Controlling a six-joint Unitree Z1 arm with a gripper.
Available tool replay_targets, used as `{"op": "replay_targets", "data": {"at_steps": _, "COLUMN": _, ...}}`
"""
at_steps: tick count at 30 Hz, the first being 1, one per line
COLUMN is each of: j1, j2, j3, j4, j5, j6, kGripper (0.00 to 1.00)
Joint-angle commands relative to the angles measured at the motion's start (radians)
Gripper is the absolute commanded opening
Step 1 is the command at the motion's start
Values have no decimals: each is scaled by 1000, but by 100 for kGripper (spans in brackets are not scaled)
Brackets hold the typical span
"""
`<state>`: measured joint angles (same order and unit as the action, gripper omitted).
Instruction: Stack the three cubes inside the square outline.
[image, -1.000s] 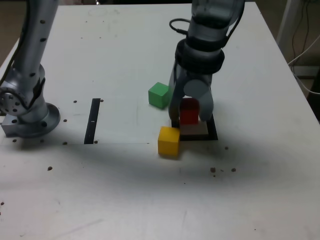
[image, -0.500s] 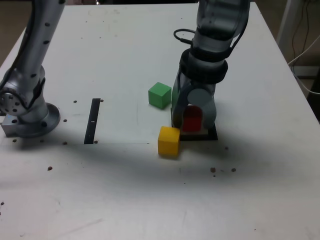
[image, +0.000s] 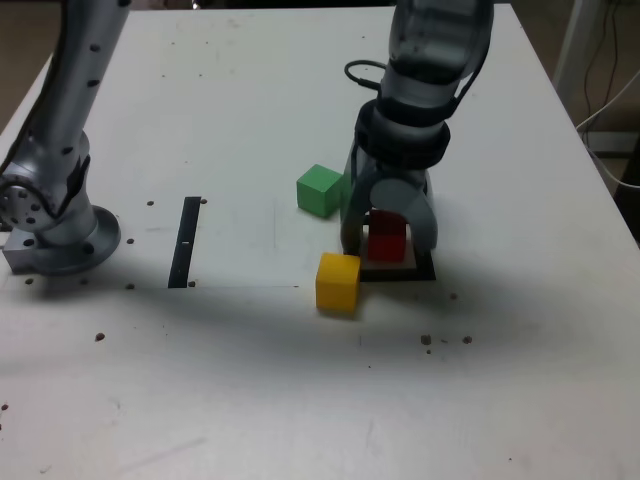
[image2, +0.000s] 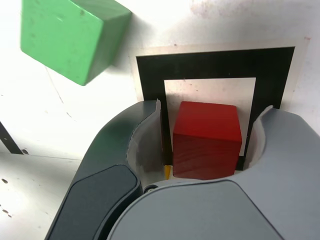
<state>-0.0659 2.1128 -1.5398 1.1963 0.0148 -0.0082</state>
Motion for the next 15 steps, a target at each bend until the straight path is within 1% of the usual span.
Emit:
{"op": "replay_targets", "data": {"at_steps": 1, "j1": 2, "j2": -30, "j3": 6, "j4": 3, "j5": 11, "j6": 2, "kGripper": 100}}
{"op": "replay_targets", "data": {"at_steps": 6, "j1": -5, "j2": -101, "j3": 31, "j4": 24, "j5": 54, "j6": -14, "kGripper": 100}}
{"op": "replay_targets", "data": {"at_steps": 9, "j1": -16, "j2": -141, "j3": 46, "j4": 51, "j5": 72, "j6": -30, "kGripper": 100}}
{"op": "replay_targets", "data": {"at_steps": 12, "j1": -34, "j2": -168, "j3": 55, "j4": 77, "j5": 74, "j6": -44, "kGripper": 100}}
{"op": "replay_targets", "data": {"at_steps": 15, "j1": -62, "j2": -186, "j3": 68, "j4": 89, "j5": 66, "j6": -62, "kGripper": 100}}
